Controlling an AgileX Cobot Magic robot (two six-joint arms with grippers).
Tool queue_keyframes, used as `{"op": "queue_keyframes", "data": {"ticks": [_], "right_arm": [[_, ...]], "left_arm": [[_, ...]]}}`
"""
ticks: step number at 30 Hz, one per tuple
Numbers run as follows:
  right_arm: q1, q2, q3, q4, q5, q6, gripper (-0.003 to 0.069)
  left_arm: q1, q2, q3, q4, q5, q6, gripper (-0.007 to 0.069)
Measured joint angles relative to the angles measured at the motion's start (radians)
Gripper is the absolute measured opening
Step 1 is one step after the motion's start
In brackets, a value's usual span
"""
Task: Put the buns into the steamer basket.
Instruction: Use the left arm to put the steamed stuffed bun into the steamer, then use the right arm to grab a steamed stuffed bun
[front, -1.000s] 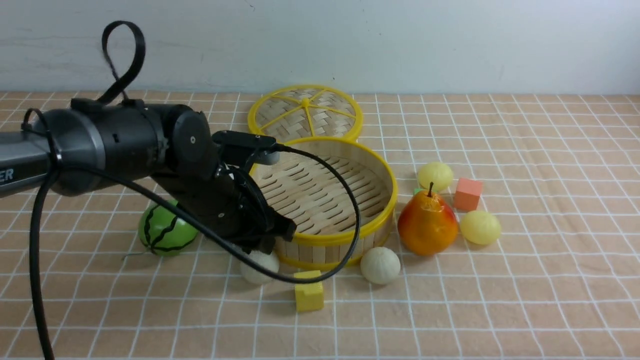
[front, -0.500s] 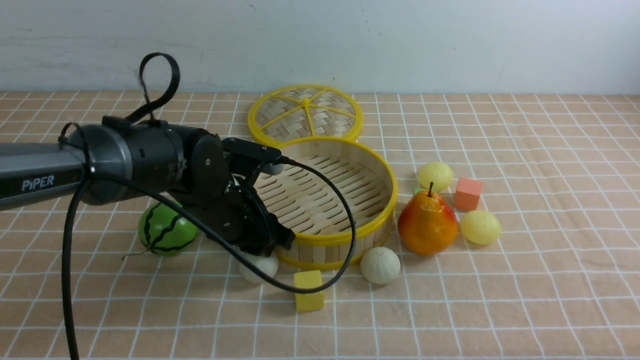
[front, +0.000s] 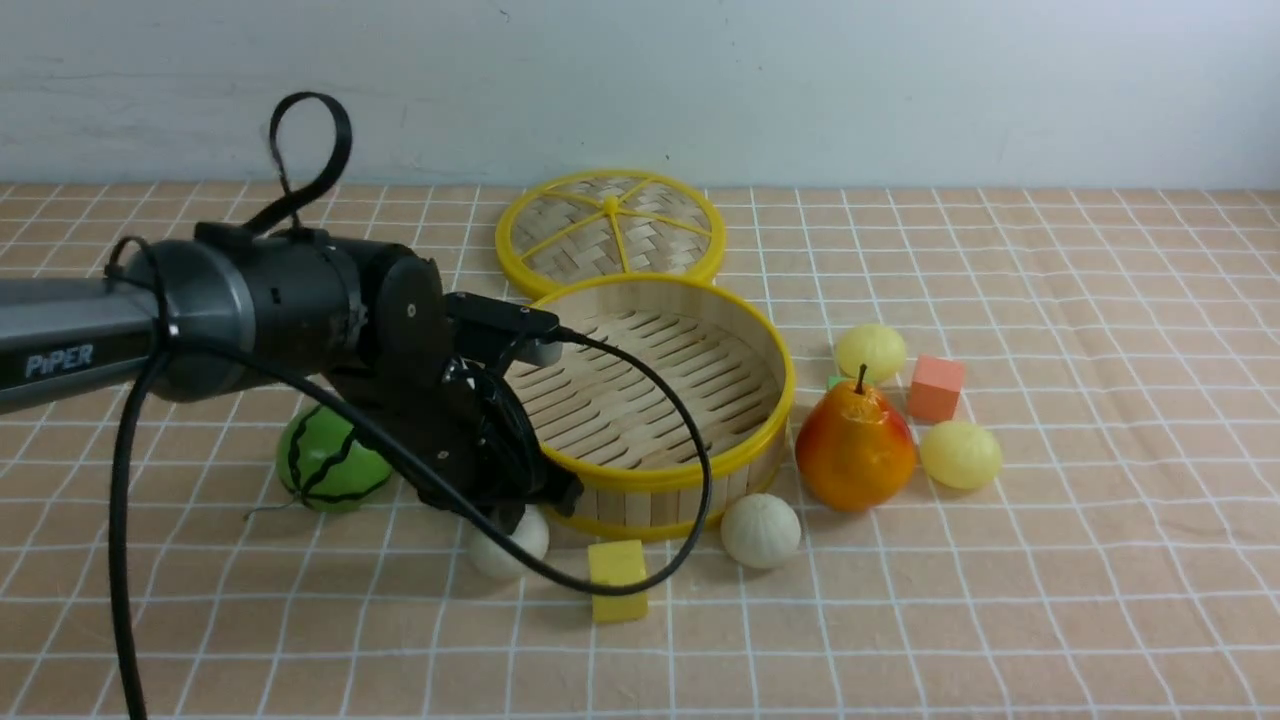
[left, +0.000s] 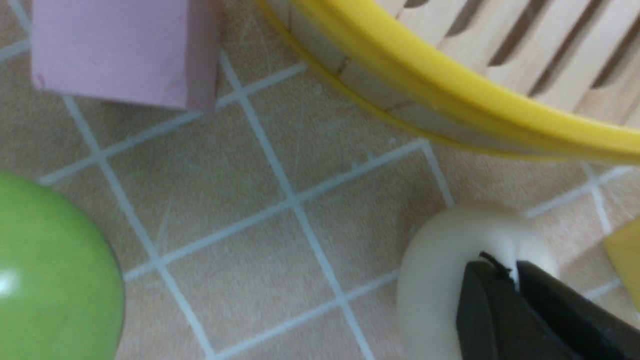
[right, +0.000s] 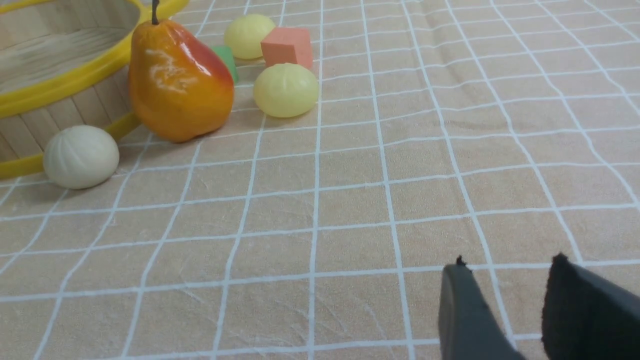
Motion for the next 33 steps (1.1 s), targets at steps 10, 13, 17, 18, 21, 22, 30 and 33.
{"op": "queue_keyframes", "data": {"ticks": [10,13,17,18,21,22,30,33], "right_arm": [[0.000,0.000,0.000,0.000,0.000,0.000,0.0242],[0.000,0.000,0.000,0.000,0.000,0.000,0.0242],[0.000,0.000,0.000,0.000,0.000,0.000,0.0242],[0.000,0.000,0.000,0.000,0.000,0.000,0.0242],[0.000,0.000,0.000,0.000,0.000,0.000,0.0242],[0.000,0.000,0.000,0.000,0.000,0.000,0.0242],[0.000,0.000,0.000,0.000,0.000,0.000,0.0242],[0.000,0.000,0.000,0.000,0.000,0.000,0.0242]], "left_arm": [[0.000,-0.124,-0.157,-0.048,0.017,0.017,-0.0011],[0.000,-0.023,-0.223,-0.045,-0.029,0.032,-0.0011],[0.000,0.100,-0.275,-0.007,-0.072,0.034,0.0002],[0.000,0.111,-0.281,-0.005,-0.075,0.034,0.0007],[0.000,0.189,-0.329,0.026,-0.090,0.034,0.0096],[0.000,0.196,-0.336,0.029,-0.090,0.034,0.0119],[0.000,0.084,-0.355,0.035,-0.022,-0.086,0.0461],[0.000,-0.043,-0.356,0.035,0.082,-0.140,0.0446]]}}
